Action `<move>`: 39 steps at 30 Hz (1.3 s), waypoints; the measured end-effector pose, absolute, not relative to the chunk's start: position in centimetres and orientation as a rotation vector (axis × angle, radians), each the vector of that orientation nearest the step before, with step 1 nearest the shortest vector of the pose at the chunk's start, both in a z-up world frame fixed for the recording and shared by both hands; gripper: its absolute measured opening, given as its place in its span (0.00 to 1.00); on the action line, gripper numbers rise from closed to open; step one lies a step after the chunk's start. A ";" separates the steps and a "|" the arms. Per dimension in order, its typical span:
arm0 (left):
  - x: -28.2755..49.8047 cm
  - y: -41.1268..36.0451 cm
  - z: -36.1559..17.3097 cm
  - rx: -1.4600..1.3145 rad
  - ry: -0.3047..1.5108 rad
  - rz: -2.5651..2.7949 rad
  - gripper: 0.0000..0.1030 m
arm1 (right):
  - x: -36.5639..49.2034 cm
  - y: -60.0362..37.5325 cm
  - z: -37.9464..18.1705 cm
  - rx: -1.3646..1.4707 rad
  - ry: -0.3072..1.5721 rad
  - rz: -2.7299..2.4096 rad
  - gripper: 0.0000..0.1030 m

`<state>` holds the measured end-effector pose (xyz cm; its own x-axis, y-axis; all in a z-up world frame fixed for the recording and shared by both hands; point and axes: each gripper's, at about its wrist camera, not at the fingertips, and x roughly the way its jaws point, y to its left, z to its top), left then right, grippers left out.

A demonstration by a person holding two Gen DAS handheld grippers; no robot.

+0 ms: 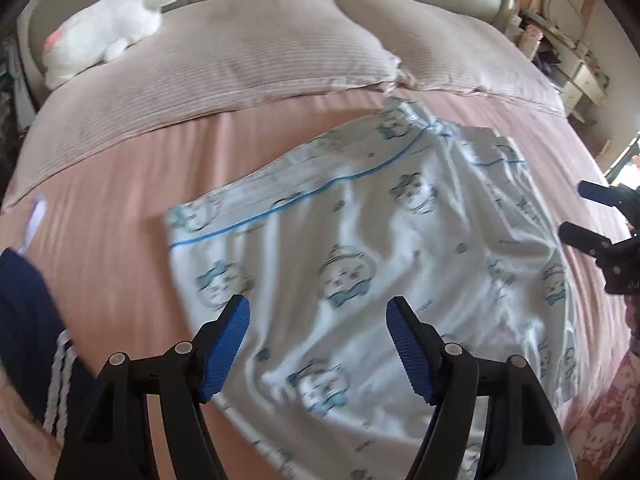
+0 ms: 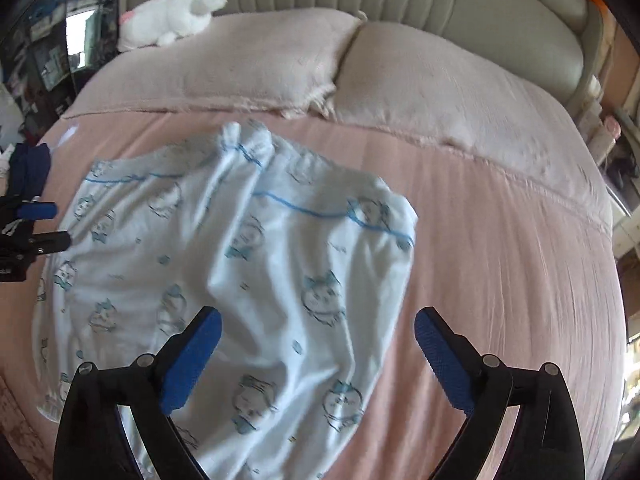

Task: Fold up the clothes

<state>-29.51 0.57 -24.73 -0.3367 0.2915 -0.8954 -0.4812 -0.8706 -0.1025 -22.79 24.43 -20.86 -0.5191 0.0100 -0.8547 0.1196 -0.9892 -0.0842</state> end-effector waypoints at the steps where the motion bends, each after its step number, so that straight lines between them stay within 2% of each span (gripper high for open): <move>1: -30.1 1.6 -25.8 -1.460 0.276 2.205 0.68 | -23.2 23.4 -20.5 1.469 0.213 -2.667 0.95; 3: -31.2 3.0 -28.2 -1.517 0.343 2.187 0.69 | -24.2 21.7 -21.2 1.487 0.255 -2.649 0.95; 7: -31.6 -0.4 -28.1 -1.560 0.368 2.294 0.72 | -24.9 21.9 -23.3 1.529 0.302 -2.613 0.95; 9: -32.0 -2.8 -28.0 -1.625 0.330 2.335 0.81 | -25.1 22.3 -24.3 1.552 0.275 -2.595 0.95; 12: -32.5 -4.5 -27.1 -1.682 0.254 2.369 0.81 | -25.9 22.6 -25.2 1.592 0.198 -2.566 0.95; 17: -30.6 1.0 -22.3 -1.415 0.295 2.371 0.80 | -27.7 21.3 -23.9 1.522 0.149 -2.575 0.95; 21: -31.5 5.1 -24.1 -1.390 0.269 2.191 0.80 | -28.4 20.2 -23.3 1.439 -0.008 -2.493 0.95; 23: -32.3 5.4 -27.0 -1.459 0.263 2.143 0.80 | -28.5 20.1 -24.3 1.470 -0.066 -2.448 0.95; 26: -33.3 3.3 -27.6 -1.438 0.161 2.146 0.80 | -28.8 21.3 -27.0 1.583 -0.082 -2.415 0.95; 27: -33.8 2.4 -27.5 -1.458 0.165 2.172 0.79 | -28.9 22.3 -27.7 1.611 -0.094 -2.426 0.95; 28: -34.4 1.5 -27.4 -1.482 0.176 2.203 0.71 | -28.9 23.2 -27.7 1.611 -0.097 -2.460 0.95; 29: -35.1 0.3 -27.3 -1.503 0.136 2.209 0.56 | -29.0 24.1 -27.7 1.611 -0.101 -2.495 0.95; 31: -35.9 -1.8 -26.5 -1.532 -0.013 2.219 0.47 | -29.4 25.6 -27.3 1.623 -0.135 -2.541 0.95; 34: -35.6 -2.8 -23.7 -1.434 -0.166 2.240 0.48 | -30.1 26.3 -25.7 1.576 -0.144 -2.623 0.95; 35: -35.4 -2.3 -22.9 -1.394 -0.164 2.231 0.53 | -30.3 26.1 -25.2 1.555 -0.130 -2.629 0.95; 37: -35.3 -0.6 -22.1 -1.359 -0.081 2.217 0.60 | -30.8 25.3 -25.0 1.534 -0.107 -2.605 0.95; 39: -36.0 1.0 -23.3 -1.393 0.018 2.156 0.60 | -31.6 24.0 -25.6 1.550 -0.064 -2.565 0.95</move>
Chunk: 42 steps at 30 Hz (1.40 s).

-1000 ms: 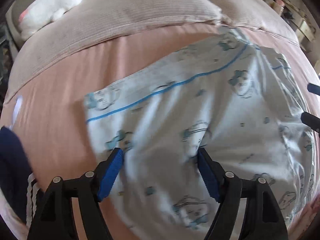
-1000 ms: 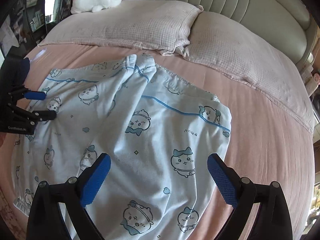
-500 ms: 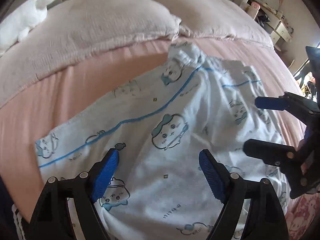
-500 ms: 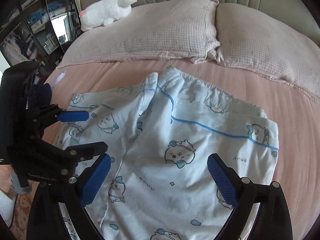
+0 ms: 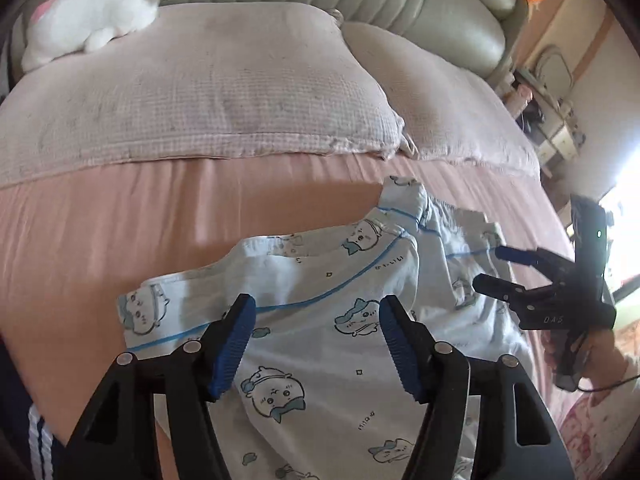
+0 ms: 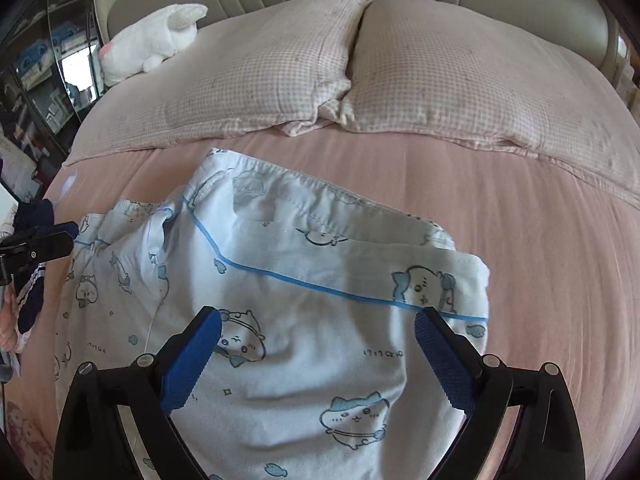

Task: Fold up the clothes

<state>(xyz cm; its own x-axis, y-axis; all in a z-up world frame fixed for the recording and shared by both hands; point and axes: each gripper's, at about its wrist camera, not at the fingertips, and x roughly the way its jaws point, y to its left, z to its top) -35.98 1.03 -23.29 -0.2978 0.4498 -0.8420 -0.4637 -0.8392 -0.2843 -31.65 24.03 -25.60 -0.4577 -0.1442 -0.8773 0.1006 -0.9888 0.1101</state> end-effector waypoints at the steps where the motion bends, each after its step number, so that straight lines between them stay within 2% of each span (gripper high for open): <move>1: -36.5 1.8 -24.2 -1.425 0.057 2.118 0.60 | -32.1 23.4 -26.3 1.574 -0.019 -2.550 0.95; 3: -37.6 3.4 -26.0 -1.464 0.186 2.131 0.60 | -32.8 22.4 -27.7 1.619 0.074 -2.547 0.95; 4: -38.1 4.2 -26.9 -1.478 0.257 2.145 0.60 | -33.1 22.2 -28.2 1.621 0.101 -2.569 1.00; 5: -38.9 4.5 -27.0 -1.478 0.276 2.176 0.62 | -33.4 22.6 -28.1 1.617 0.091 -2.603 1.00; 11: -42.8 3.5 -24.1 -1.428 0.211 2.426 0.62 | -34.4 24.7 -26.6 1.595 0.060 -2.762 0.99; 15: -39.2 2.0 -21.8 -1.349 0.177 2.372 0.62 | -32.3 23.8 -24.2 1.498 0.042 -2.744 0.99; 18: -35.3 2.1 -22.9 -1.413 0.233 2.245 0.62 | -30.3 22.7 -22.8 1.449 -0.031 -2.660 1.00; 23: -29.0 2.4 -25.4 -1.496 0.269 2.054 0.62 | -26.8 19.3 -23.1 1.538 -0.168 -2.410 1.00; 25: -27.1 2.6 -26.2 -1.485 0.386 2.055 0.62 | -25.4 18.0 -24.3 1.576 -0.131 -2.345 1.00; 27: -26.1 2.4 -26.4 -1.468 0.483 2.083 0.66 | -24.6 17.2 -26.9 1.684 0.044 -2.345 1.00; 28: -25.9 1.6 -26.3 -1.503 0.478 2.094 0.68 | -24.1 17.3 -27.8 1.697 0.145 -2.374 1.00; 30: -25.8 -0.5 -26.1 -1.583 0.473 2.131 0.68 | -22.8 17.8 -27.7 1.662 0.229 -2.420 1.00; 32: -25.5 -2.8 -26.3 -1.670 0.508 2.188 0.70 | -22.3 19.4 -27.2 1.760 0.178 -2.442 1.00; 33: -25.3 -3.7 -26.0 -1.696 0.469 2.202 0.70 | -22.0 20.2 -27.0 1.805 0.154 -2.454 1.00; 35: -24.4 -4.2 -24.8 -1.679 0.349 2.196 0.69 | -21.2 20.7 -25.7 1.775 0.160 -2.503 1.00; 37: -22.8 -2.3 -23.6 -1.581 0.311 2.140 0.69 | -20.5 19.4 -24.3 1.695 0.152 -2.510 1.00; 40: -20.7 1.5 -24.9 -1.566 0.403 2.037 0.70 | -19.6 15.9 -23.5 1.606 0.167 -2.447 1.00; 42: -19.7 2.5 -26.7 -1.606 0.503 2.000 0.70 | -19.0 14.3 -25.1 1.644 0.261 -2.397 1.00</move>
<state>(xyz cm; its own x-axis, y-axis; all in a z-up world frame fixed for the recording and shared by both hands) -19.66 2.54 -26.75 -0.1602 0.1650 -0.9732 -0.6056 -0.7950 -0.0351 -19.01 14.29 -25.12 -0.3482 -0.0823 -0.9338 0.2816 -0.9593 -0.0205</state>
